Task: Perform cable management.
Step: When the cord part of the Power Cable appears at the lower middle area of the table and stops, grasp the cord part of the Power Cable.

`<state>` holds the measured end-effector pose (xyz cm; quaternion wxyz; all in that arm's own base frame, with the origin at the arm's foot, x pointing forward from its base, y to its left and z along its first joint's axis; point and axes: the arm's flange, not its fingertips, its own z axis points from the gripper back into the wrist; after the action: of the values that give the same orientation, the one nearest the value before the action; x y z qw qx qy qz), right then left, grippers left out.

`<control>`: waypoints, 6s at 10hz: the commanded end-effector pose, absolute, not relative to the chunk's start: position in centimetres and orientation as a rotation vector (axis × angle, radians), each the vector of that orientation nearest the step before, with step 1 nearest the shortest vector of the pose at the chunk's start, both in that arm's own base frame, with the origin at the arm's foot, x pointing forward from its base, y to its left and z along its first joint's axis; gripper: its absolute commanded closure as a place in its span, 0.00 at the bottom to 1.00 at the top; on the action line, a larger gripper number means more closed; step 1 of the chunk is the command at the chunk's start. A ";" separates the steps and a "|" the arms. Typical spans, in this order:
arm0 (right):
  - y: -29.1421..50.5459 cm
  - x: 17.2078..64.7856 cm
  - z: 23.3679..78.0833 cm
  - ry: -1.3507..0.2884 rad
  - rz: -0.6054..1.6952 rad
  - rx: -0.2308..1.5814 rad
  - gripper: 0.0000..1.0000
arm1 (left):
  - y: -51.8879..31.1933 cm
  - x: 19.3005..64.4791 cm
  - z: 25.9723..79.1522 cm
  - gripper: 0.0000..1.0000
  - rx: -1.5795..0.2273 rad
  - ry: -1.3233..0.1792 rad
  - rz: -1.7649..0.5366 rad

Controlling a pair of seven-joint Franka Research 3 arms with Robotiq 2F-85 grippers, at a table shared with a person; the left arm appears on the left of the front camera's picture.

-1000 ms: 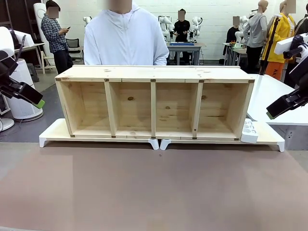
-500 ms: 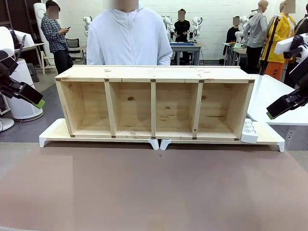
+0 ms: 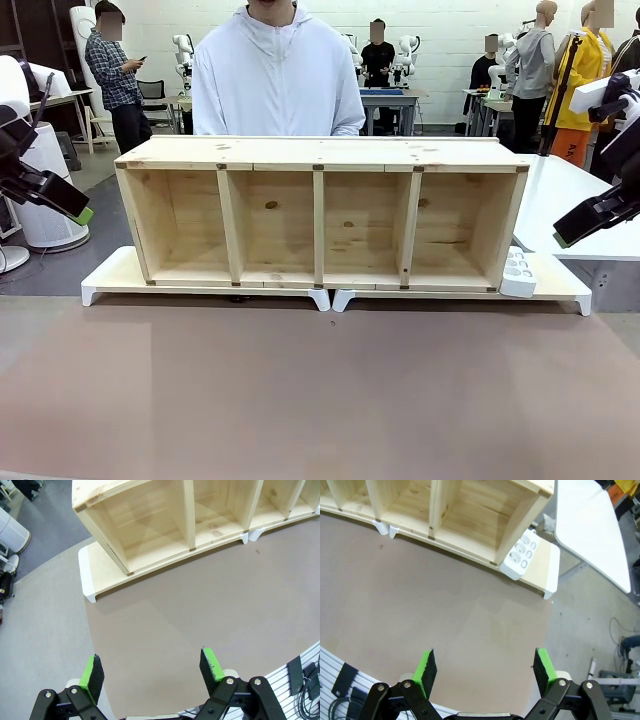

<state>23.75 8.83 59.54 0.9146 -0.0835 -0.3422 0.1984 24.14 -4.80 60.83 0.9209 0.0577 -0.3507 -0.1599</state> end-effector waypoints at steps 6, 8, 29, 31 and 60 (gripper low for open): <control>8.6 23.8 59.5 -0.704 0.401 -0.175 0.00 | -5.0 24.4 60.8 0.00 0.125 -0.727 -0.330; 8.6 23.8 59.5 -0.704 0.401 -0.175 0.00 | -5.0 24.4 60.8 0.00 0.125 -0.727 -0.330; 11.9 25.2 60.0 -0.662 0.474 -0.154 0.00 | -5.0 24.4 60.8 0.00 0.125 -0.727 -0.330; 15.2 25.8 60.1 -0.632 0.558 -0.172 0.00 | -5.0 24.4 60.8 0.00 0.125 -0.727 -0.330; 56.0 38.4 42.1 -0.219 0.638 -0.028 0.00 | -5.0 24.4 60.8 0.00 0.125 -0.727 -0.330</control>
<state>38.10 54.80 42.57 0.9383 0.0040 -0.1135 0.3267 24.16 -4.90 60.80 0.9209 0.0578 -0.3502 -0.1613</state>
